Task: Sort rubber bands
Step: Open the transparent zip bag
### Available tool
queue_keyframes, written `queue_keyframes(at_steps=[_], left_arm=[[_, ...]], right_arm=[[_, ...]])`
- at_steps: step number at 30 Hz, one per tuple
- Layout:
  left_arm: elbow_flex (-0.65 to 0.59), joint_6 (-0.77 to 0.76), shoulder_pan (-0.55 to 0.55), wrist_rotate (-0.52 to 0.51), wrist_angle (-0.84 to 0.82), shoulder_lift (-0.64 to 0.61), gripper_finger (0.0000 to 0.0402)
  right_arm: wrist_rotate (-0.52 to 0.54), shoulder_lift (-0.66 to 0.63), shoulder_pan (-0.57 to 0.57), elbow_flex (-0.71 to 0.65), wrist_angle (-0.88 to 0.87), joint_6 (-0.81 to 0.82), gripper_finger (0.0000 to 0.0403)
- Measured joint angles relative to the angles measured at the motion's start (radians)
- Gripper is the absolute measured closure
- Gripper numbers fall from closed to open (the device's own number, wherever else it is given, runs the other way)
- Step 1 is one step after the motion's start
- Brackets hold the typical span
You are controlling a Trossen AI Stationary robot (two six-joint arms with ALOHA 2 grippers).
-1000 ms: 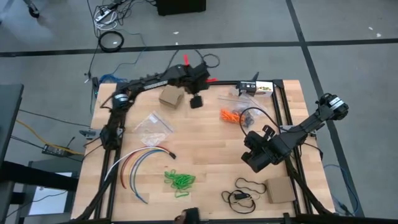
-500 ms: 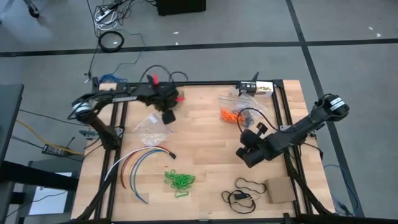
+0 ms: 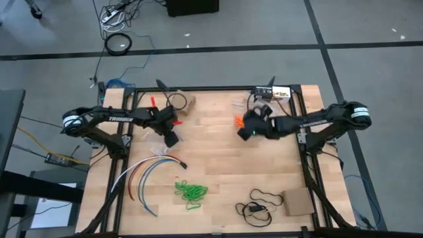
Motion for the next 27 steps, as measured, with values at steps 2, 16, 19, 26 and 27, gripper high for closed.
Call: queue_keyframes(at_steps=[2,16,19,26,27], left_arm=[[-0.034,-0.017,0.001,-0.012,0.032,-0.005,0.0199],[-0.075,0.025,0.000,-0.020,0.166,-0.027,0.0387],[-0.057,0.035,-0.009,-0.019,0.160,-0.067,0.0396],[-0.014,0.069,-0.056,0.089,0.186,-0.177,0.0398],[-0.014,0.071,-0.070,0.097,0.209,-0.196,0.0399]], right_arm=[[-0.032,0.000,-0.076,0.000,0.014,-0.041,0.0403],[-0.327,0.086,-0.361,-0.049,0.277,-0.175,0.0403],[-0.327,0.020,-0.322,-0.041,0.341,-0.206,0.0401],[-0.571,-0.145,-0.246,0.009,0.398,-0.176,0.0393],[-0.651,-0.159,-0.245,0.009,0.416,-0.139,0.0391]])
